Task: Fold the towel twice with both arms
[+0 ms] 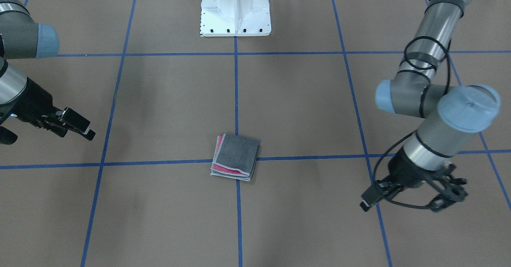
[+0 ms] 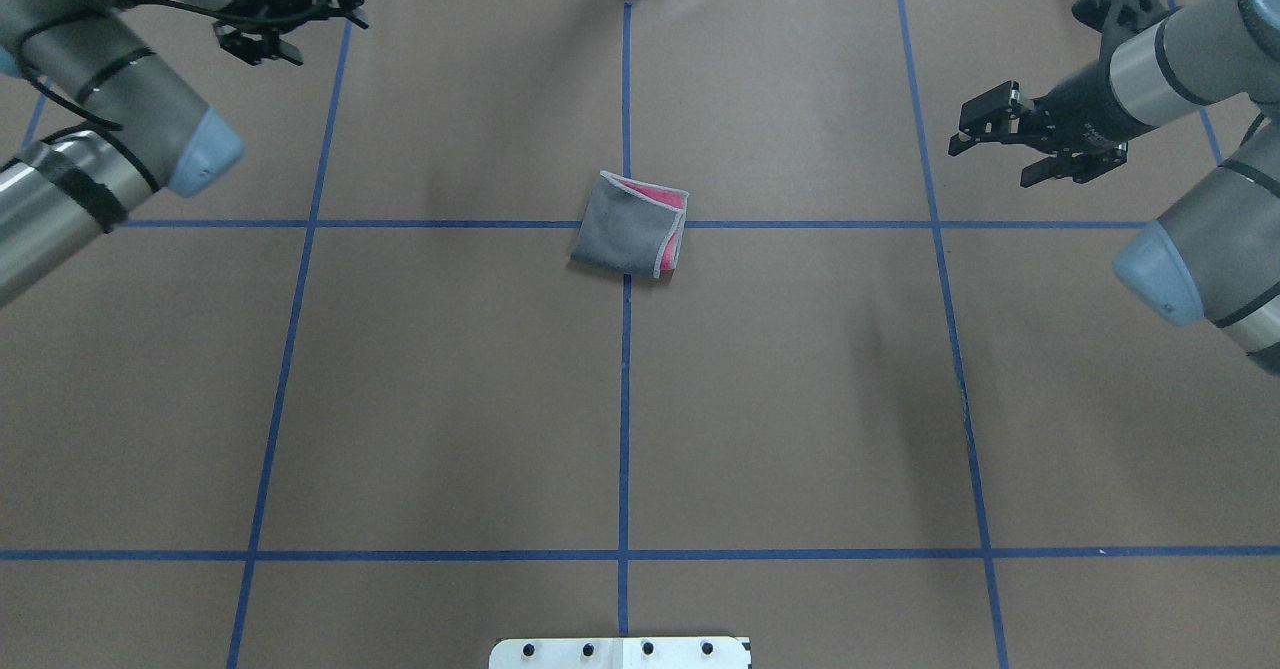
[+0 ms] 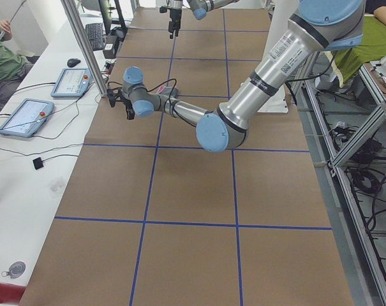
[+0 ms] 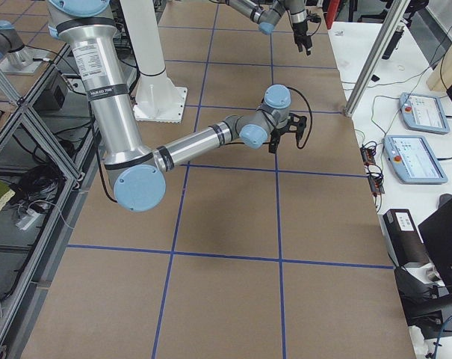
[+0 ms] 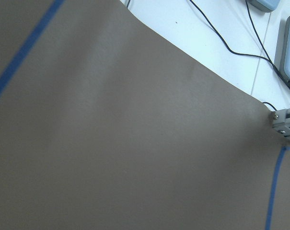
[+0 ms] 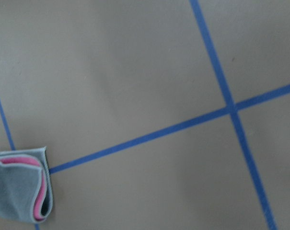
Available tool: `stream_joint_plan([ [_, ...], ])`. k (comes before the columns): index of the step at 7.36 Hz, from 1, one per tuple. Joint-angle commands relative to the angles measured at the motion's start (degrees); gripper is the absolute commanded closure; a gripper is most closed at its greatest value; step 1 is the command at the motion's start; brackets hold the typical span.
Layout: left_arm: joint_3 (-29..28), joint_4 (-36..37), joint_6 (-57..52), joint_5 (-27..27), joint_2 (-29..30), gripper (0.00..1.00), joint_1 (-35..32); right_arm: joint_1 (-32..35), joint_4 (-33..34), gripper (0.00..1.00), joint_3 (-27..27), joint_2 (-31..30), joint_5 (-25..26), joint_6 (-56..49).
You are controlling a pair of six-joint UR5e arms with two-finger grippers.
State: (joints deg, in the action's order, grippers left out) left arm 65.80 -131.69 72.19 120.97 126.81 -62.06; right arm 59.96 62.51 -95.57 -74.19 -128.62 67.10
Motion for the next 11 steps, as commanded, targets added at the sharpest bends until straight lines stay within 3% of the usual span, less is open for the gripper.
stream_joint_plan([
  [1, 5.62, 6.24, -23.38, 1.55, -9.77, 0.01, -7.0, 0.15, 0.07, 0.0, 2.57, -0.16, 4.41, -8.96],
  [3, 5.92, 13.95, -44.3, 1.55, -13.15, 0.01, -14.37, 2.59, 1.12, 0.0, 5.47, -1.3, 6.62, -12.58],
  [5, 7.14, 30.9, -59.28, 1.73, -13.16, 0.01, -16.77, 8.47, 15.71, 0.0, 4.7, -0.78, 6.97, -30.88],
  [7, 7.24, 31.41, -67.16, 4.34, -17.37, 0.01, -19.66, 14.54, 25.09, 0.0, 5.39, -1.12, 6.28, -45.76],
  [8, 5.75, 31.93, -67.26, 13.33, -17.99, 0.01, -24.64, 16.31, 25.9, 0.0, 5.57, -3.04, 6.01, -50.62],
  [9, 6.87, 31.85, -67.96, 16.03, -19.04, 0.01, -25.3, 19.2, 25.65, 0.0, 5.4, -4.89, 3.22, -51.01],
  [11, 8.45, 31.76, -77.97, 16.05, -22.91, 0.01, -25.74, 25.61, 25.03, 0.0, 5.05, -9.28, -6.35, -51.72],
])
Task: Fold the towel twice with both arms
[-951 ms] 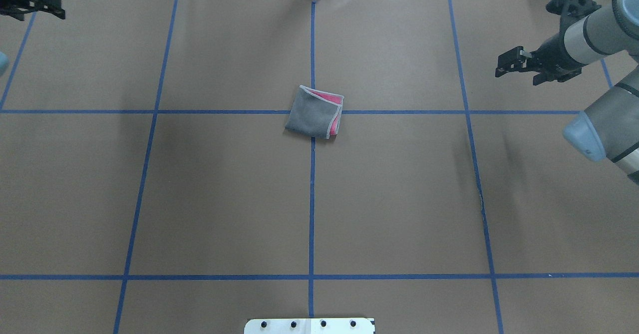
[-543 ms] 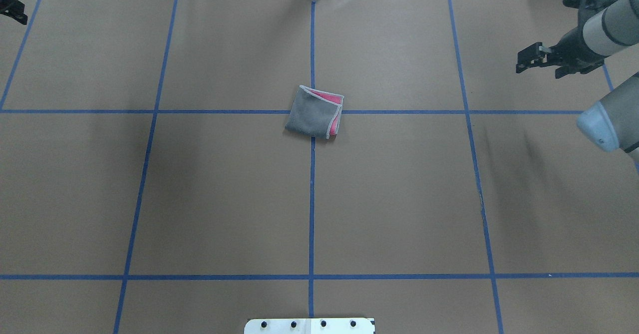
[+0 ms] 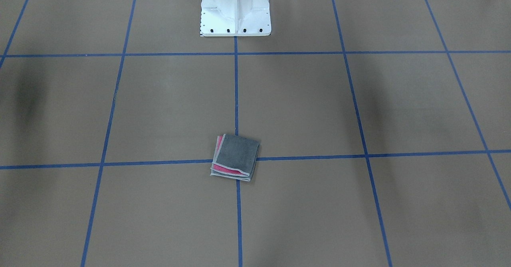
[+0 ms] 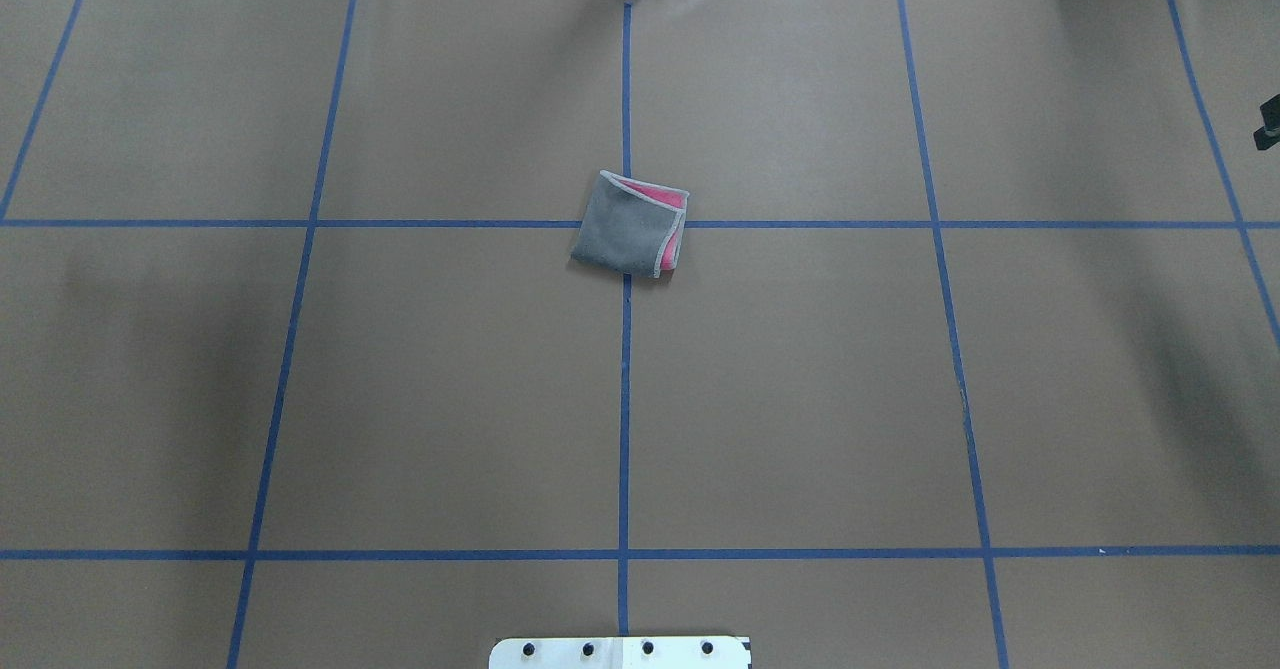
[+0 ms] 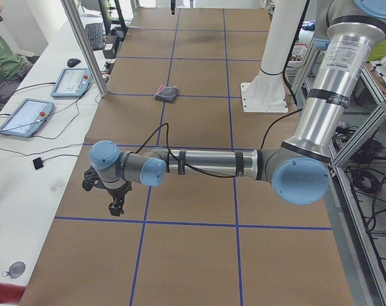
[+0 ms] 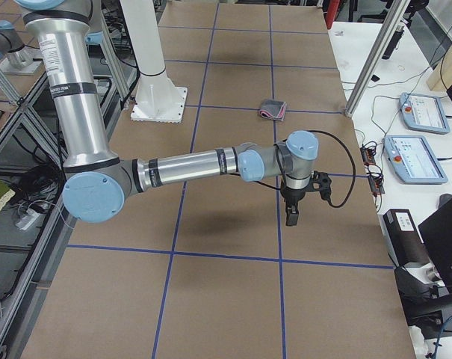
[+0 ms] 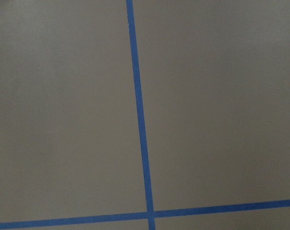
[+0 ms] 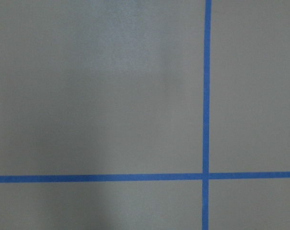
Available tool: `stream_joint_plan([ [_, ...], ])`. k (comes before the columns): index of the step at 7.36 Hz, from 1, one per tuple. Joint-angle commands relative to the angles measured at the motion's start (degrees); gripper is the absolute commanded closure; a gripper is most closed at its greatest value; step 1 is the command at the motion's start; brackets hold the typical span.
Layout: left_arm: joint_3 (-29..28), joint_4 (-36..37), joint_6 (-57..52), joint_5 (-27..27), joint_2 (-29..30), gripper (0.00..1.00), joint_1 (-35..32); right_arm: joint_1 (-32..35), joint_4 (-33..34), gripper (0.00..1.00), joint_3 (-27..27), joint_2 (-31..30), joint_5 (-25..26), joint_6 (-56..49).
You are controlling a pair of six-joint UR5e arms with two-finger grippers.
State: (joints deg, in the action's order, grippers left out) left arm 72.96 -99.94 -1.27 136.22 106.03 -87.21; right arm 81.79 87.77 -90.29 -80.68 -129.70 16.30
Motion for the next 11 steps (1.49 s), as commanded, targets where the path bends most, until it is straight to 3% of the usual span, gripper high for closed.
stream_joint_plan([
  [1, 5.14, 0.01, -4.53, 0.28, -4.41, 0.01, -0.68, 5.9, -0.15, 0.0, -1.63, -4.21, -4.78, -2.4],
  [3, 14.09, 4.89, -4.97, -7.33, -6.54, 0.01, -0.85, 8.99, 0.2, 0.0, -4.18, -7.89, -4.77, -3.73],
  [5, 25.08, 11.41, -5.23, -8.43, -11.87, 0.01, -0.85, 10.05, 1.51, 0.0, -7.52, -11.16, -5.21, -5.74],
  [6, 27.3, 11.08, -4.97, -8.43, -17.04, 0.01, -0.68, 10.06, 4.05, 0.0, -7.27, -11.34, -4.43, -11.41],
  [7, 27.94, 10.38, -5.23, -7.3, -19.35, 0.0, -0.59, 10.93, 6.07, 0.0, -7.44, -11.95, -2.24, -15.56],
  [9, 25.75, 9.32, -4.79, -8.16, -19.63, 0.01, -0.24, 11.02, 5.31, 0.0, -7.62, -15.63, -4.14, -15.69],
  [11, 24.68, 9.14, -4.71, -6.86, -20.07, 0.0, -0.41, 11.02, 0.75, 0.0, -9.98, -18.27, -4.51, -14.03],
])
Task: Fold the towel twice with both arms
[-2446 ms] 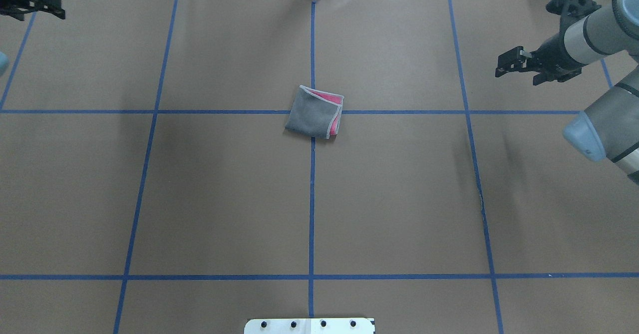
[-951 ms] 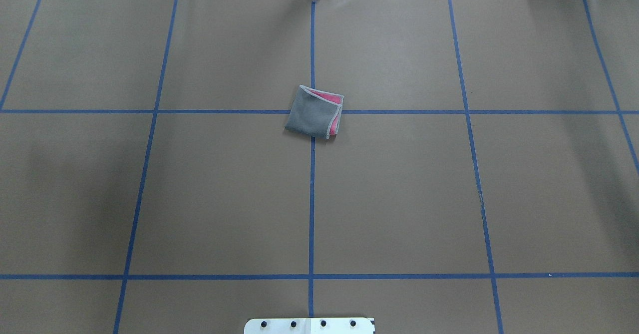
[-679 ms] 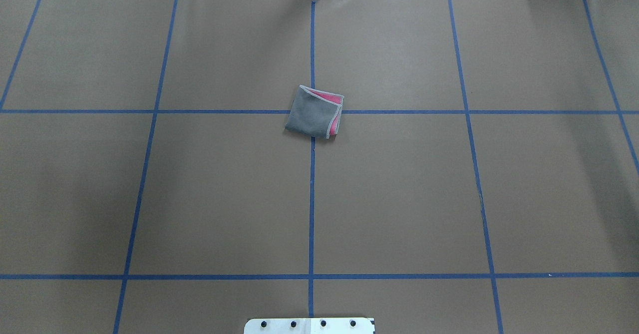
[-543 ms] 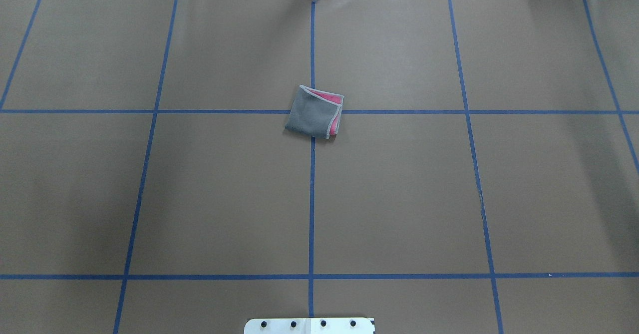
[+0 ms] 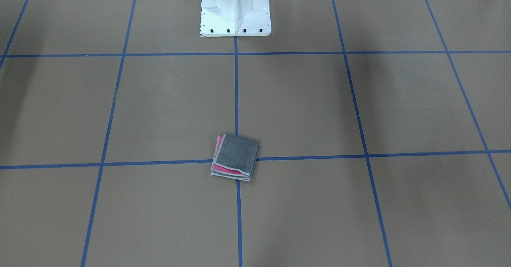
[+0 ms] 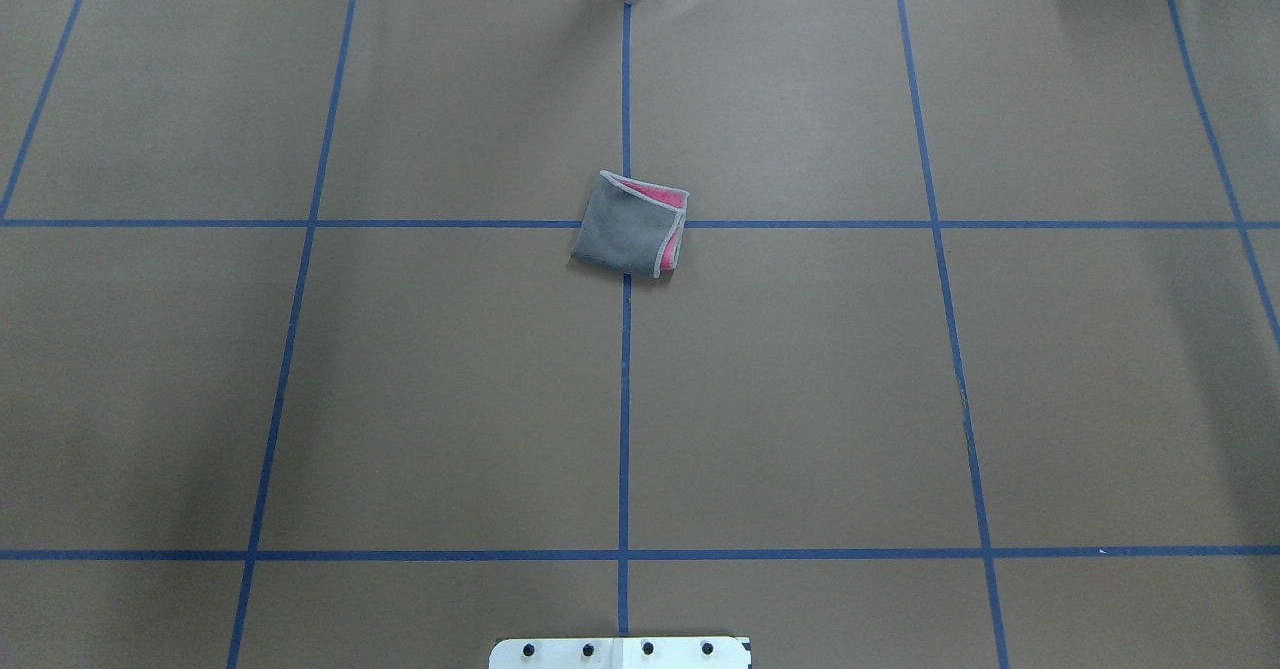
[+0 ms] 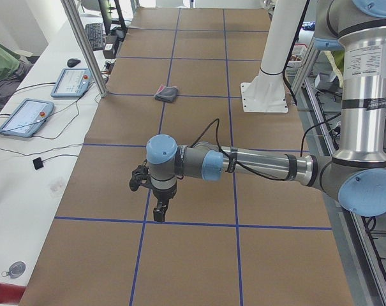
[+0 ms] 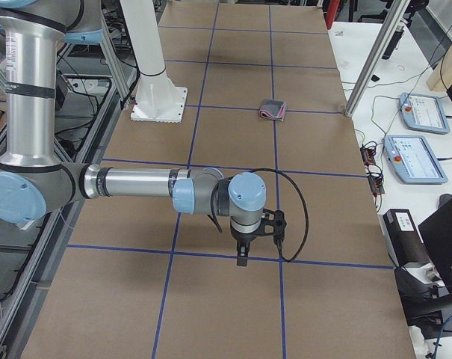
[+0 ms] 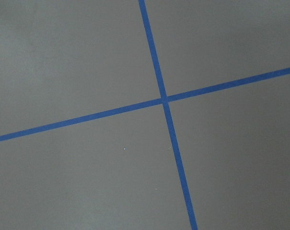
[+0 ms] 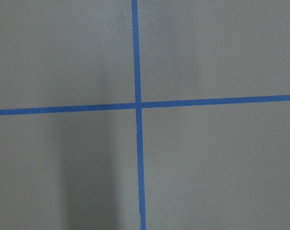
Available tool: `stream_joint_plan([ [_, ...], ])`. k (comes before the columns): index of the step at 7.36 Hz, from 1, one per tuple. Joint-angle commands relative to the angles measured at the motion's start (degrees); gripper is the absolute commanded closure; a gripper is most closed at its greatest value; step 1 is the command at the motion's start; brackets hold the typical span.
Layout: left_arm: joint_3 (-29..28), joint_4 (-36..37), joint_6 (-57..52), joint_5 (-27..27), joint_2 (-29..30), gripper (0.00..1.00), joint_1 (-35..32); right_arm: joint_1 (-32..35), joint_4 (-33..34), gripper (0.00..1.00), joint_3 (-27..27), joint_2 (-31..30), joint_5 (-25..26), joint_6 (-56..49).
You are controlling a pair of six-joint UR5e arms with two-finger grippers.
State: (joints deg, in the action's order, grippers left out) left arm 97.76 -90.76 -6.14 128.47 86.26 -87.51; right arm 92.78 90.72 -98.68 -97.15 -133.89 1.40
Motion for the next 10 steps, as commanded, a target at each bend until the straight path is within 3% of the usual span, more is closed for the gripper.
stream_joint_plan([
  [1, 2.5, 0.75, 0.59, 4.56, -0.56, 0.01, -0.11, 0.03, -2.74, 0.0, -3.08, -1.73, -0.5, 2.98],
  [2, 2.87, 0.76, 4.51, 6.59, -0.56, 0.0, -0.11, -0.23, -3.61, 0.0, -3.19, -1.03, -0.85, 6.39],
  [5, 2.52, 0.41, 5.7, 6.09, -0.56, 0.01, -0.11, -4.26, -12.82, 0.0, -2.84, -1.02, -3.31, 15.19],
  [8, 3.22, 0.23, 5.61, 5.91, -0.48, 0.0, -0.55, -4.28, -13.03, 0.0, -2.4, -1.72, -3.93, 15.21],
  [10, 5.33, 0.58, 5.69, 1.37, -1.0, 0.0, -0.73, -4.28, -13.11, 0.0, -2.48, -1.72, -3.4, 15.13],
])
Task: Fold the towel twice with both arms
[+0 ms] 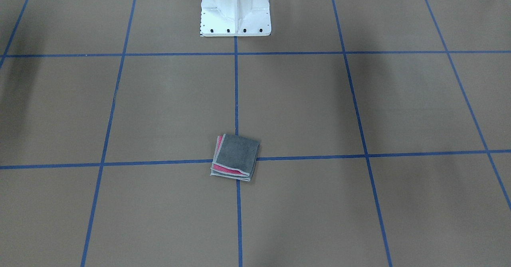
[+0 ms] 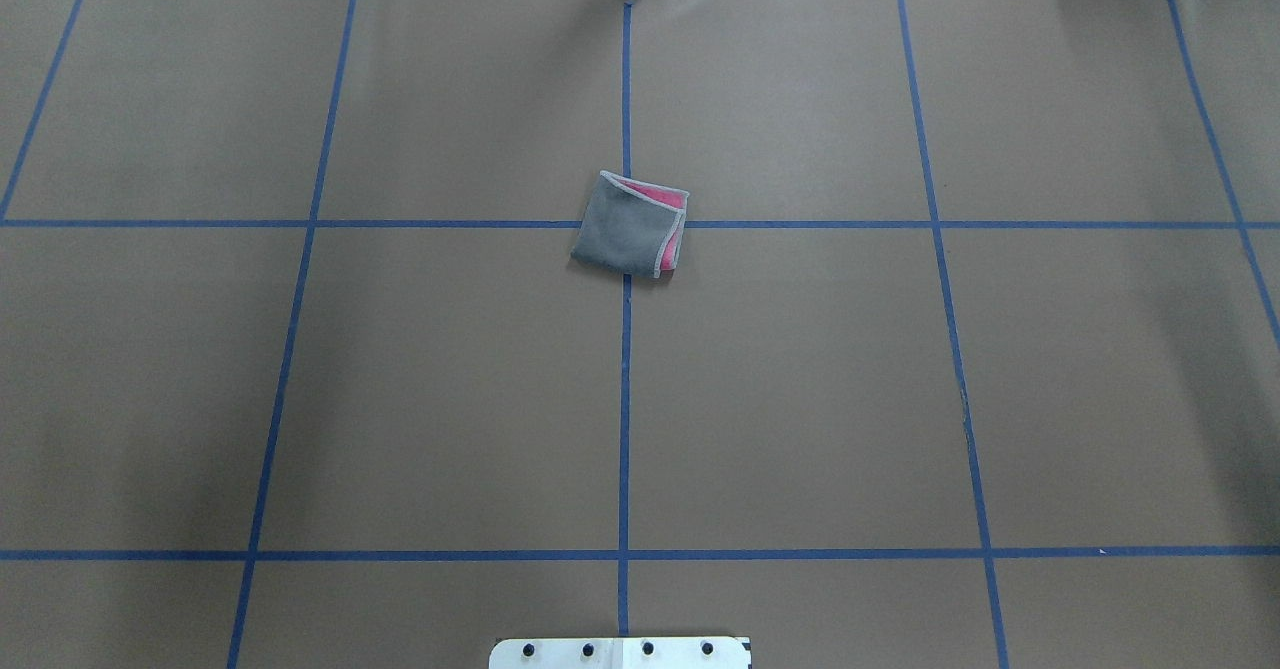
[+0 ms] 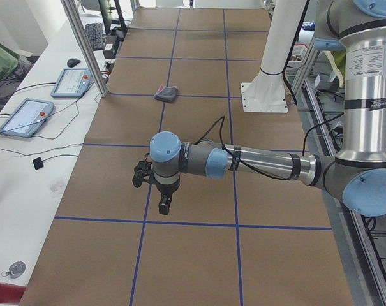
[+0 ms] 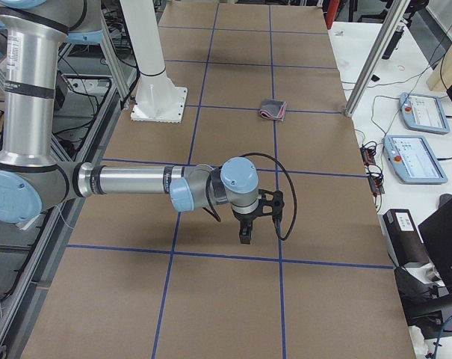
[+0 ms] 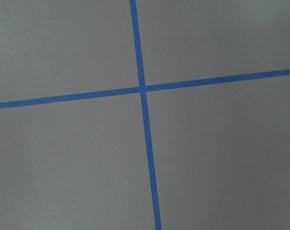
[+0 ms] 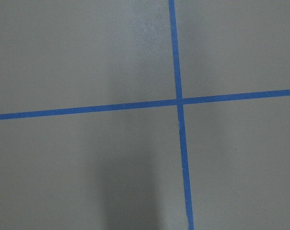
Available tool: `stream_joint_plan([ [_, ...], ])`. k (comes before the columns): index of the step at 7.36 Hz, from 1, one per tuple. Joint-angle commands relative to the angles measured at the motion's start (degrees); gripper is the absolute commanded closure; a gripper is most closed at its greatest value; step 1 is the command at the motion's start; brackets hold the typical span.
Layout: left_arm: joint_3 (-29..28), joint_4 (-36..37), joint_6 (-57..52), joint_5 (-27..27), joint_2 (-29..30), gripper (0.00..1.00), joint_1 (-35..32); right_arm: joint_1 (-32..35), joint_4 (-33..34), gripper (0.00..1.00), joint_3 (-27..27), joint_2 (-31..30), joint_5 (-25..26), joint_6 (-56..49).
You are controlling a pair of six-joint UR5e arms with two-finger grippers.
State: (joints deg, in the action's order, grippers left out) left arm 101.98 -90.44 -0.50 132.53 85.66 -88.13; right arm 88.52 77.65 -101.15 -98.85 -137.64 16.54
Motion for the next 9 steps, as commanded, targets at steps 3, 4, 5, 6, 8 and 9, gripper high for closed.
stream_joint_plan([
  [3, 2.0, 0.35, -0.03, -0.26, -4.28, 0.0, -0.03, 0.07, 0.05, 0.0, 0.52, 0.32, 0.62, -0.19],
  [4, 1.9, 0.26, 0.06, -0.26, -4.19, 0.0, 0.06, 0.07, 0.05, 0.0, 0.43, 0.24, 0.45, -0.19],
  [5, 1.82, 0.35, -0.03, -0.34, -4.19, 0.0, 0.15, 0.07, 0.05, 0.0, 0.43, 0.24, 0.27, -0.19],
  [6, 1.82, 0.35, -0.03, -0.26, -4.19, 0.0, 0.15, 0.07, 0.05, 0.0, 0.52, 0.24, 0.53, -0.11],
  [8, 1.29, 0.35, 0.06, -0.34, -3.84, 0.01, 0.15, -0.02, 0.05, 0.0, 0.52, 0.24, 0.62, -0.11],
  [9, 1.2, 0.35, 0.23, -0.34, -3.75, 0.01, 0.15, -0.02, 0.05, 0.0, 0.61, 0.32, 0.71, -0.11],
])
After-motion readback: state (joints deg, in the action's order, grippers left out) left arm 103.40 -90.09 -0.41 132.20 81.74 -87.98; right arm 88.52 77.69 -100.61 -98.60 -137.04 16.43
